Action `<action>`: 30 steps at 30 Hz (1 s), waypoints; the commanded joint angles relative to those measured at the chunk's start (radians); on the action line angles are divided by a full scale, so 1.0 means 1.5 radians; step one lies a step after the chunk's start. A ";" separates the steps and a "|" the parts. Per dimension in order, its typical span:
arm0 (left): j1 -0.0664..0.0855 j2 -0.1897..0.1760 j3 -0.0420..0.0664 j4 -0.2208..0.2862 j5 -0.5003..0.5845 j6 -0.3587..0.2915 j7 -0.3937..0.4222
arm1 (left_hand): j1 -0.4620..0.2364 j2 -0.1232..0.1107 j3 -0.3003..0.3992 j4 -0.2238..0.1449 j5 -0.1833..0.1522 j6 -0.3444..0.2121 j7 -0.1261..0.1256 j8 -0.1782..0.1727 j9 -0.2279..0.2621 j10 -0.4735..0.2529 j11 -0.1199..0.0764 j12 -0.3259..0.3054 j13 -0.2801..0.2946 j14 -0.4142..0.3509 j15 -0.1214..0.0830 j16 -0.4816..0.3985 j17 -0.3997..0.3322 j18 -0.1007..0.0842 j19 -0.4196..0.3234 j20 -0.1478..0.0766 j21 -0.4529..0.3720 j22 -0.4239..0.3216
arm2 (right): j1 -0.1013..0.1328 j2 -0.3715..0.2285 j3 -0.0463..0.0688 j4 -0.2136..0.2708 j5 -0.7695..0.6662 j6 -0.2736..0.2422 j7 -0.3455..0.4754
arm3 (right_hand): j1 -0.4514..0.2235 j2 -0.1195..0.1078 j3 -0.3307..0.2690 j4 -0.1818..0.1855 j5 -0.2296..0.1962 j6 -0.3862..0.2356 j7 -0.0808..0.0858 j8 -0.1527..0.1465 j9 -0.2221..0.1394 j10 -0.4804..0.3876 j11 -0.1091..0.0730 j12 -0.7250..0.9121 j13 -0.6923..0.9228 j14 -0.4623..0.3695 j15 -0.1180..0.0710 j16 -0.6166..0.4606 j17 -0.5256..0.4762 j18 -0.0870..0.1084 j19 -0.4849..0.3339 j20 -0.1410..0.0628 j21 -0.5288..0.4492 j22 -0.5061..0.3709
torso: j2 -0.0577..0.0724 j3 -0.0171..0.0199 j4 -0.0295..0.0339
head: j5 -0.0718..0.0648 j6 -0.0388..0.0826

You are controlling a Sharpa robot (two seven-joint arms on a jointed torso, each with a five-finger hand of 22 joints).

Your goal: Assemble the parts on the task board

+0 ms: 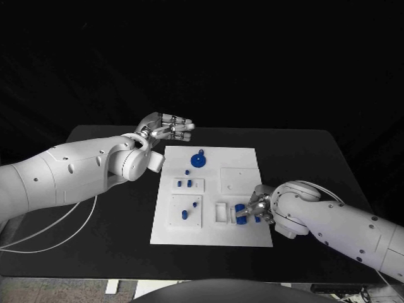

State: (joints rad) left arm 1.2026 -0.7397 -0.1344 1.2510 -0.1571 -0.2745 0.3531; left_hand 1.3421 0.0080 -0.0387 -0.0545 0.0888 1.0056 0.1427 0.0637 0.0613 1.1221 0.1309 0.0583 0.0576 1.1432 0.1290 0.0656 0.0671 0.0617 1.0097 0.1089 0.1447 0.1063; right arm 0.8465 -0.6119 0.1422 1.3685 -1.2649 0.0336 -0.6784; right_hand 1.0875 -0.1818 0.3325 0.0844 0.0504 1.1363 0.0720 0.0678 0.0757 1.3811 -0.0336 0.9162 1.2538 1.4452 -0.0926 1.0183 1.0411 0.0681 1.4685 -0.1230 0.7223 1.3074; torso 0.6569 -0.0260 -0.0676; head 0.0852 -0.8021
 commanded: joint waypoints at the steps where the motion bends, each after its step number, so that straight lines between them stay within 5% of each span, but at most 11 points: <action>1: -0.001 0.001 0.000 0.001 -0.001 0.013 0.000 | 0.002 0.006 -0.004 0.001 0.001 0.003 0.000 0.000 0.001 -0.005 0.002 0.003 0.001 -0.006 0.000 -0.001 0.000 -0.001 0.000 0.004 -0.002 -0.001 | -0.003 0.006 -0.004 0.001 0.016 0.000 0.014 | 0.004 0.002 0.000 -0.006 -0.001 -0.003 0.000 -0.002 -0.001 0.001 0.004 0.000 0.002 0.003 0.000 -0.003 0.002 -0.005 0.031 0.004 0.000 0.058 | 0.000 -0.0002 -0.0005 | -0.001 -0.001; 26: -0.001 0.003 0.000 0.002 -0.004 0.015 0.000 | 0.001 0.002 -0.012 0.002 0.002 -0.021 -0.001 -0.001 0.000 -0.007 0.002 0.004 0.001 -0.007 0.001 -0.001 0.000 -0.001 0.000 0.004 0.000 -0.005 | -0.006 0.030 -0.020 -0.051 0.022 -0.044 0.026 | 0.021 0.020 0.002 -0.060 0.004 0.003 0.000 -0.002 0.001 -0.002 0.004 0.006 0.001 0.003 0.002 -0.001 -0.001 -0.002 0.030 0.008 0.009 0.060 | 0.000 0.0000 -0.0004 | 0.001 -0.004; 30: -0.001 0.003 0.000 0.002 -0.005 0.015 -0.001 | 0.001 0.002 -0.012 0.002 0.002 -0.021 -0.001 -0.001 0.000 -0.007 0.002 0.004 0.001 -0.007 0.001 -0.001 0.000 -0.001 0.000 0.004 0.000 -0.005 | -0.006 0.029 -0.020 -0.047 0.025 -0.054 0.028 | 0.037 0.040 0.011 -0.084 0.035 0.015 -0.003 -0.003 0.002 -0.002 0.001 0.005 -0.001 0.003 0.000 0.000 -0.002 -0.003 0.030 0.006 0.011 0.060 | 0.000 0.0000 -0.0007 | 0.000 -0.003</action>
State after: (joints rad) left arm 1.2026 -0.7375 -0.1351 1.2519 -0.1592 -0.2663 0.3477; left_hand 1.3461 0.0119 -0.0497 -0.0519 0.0887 0.9767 0.1388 0.0637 0.0613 1.1185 0.1345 0.0583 0.0576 1.1396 0.1325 0.0656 0.0671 0.0617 1.0096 0.1089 0.1447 0.1002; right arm 0.8501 -0.5685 0.1208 1.3053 -1.2273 -0.0360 -0.6293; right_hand 1.1142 -0.1553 0.3439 -0.0368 0.0923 1.1518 0.0685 0.0661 0.3433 1.3817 -0.0261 0.9205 1.2535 1.4451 -0.0912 1.0183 1.0393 0.0609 1.4648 -0.1194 0.7363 1.3077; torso 0.6567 -0.0261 -0.0683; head 0.0856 -0.8074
